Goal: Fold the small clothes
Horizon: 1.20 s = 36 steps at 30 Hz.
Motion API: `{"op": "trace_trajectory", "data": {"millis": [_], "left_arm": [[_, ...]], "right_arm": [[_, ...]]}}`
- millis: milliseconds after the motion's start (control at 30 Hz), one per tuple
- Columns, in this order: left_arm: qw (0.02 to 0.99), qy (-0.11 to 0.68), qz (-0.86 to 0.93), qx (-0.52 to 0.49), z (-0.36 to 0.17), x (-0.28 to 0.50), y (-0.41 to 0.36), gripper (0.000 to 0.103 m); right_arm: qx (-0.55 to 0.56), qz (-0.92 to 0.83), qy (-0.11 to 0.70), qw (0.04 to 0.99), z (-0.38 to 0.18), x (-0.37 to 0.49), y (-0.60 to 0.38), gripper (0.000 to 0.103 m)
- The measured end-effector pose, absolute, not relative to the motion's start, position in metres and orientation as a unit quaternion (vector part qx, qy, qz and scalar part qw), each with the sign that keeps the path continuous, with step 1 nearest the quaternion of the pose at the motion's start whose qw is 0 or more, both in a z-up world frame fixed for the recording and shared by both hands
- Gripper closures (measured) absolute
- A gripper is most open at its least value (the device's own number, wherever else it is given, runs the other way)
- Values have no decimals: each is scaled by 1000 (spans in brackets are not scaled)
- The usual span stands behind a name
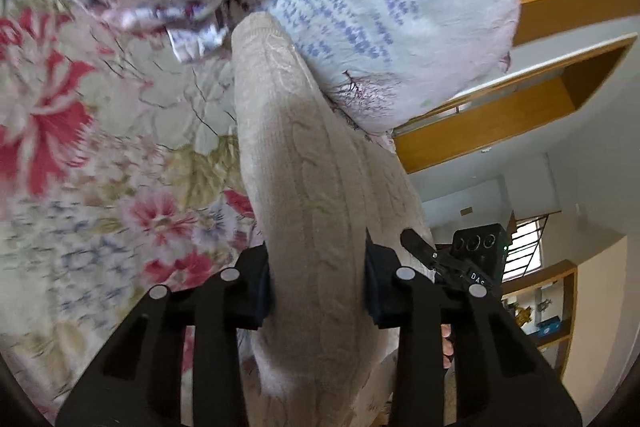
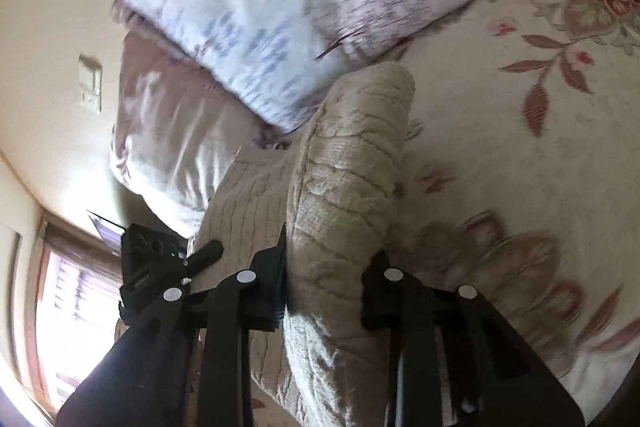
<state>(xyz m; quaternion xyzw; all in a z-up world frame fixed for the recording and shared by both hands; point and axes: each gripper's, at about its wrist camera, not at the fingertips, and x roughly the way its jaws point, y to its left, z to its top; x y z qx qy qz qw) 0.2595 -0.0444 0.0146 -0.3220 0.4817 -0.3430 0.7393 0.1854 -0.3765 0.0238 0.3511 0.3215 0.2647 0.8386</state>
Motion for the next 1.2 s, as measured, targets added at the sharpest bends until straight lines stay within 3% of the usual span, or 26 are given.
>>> {"op": "trace_trajectory", "data": {"millis": [267,400,567,833,867,933,1033,1200], "left_arm": [[776,460,-301,-309,43,230,42,67],[791,473,-244,-303,25,236,77,64],[781,483,-218,-330,-9,241,95,50],[887,384,-165,-198,46,192,94,38],[899,369,-165,-172,54,182,88,37],[910,354,-170,-135,62,176,75,35],[919,349,-169,-77,68,171,48,33],[917,372,-139,-38,58,170,34,33]], "right_arm": [[286,301,315,853,35,187,-289,77],[220,285,324,875,27,198,-240,77],[228,254,362,867,11,216,-234,66],[278,248,331,867,21,204,-270,64],[282,248,330,866,21,205,-271,64],[268,243,325,874,23,207,-265,93],[230,203,297,904,30,204,-256,94],[190,148,325,914,20,215,-247,93]]}}
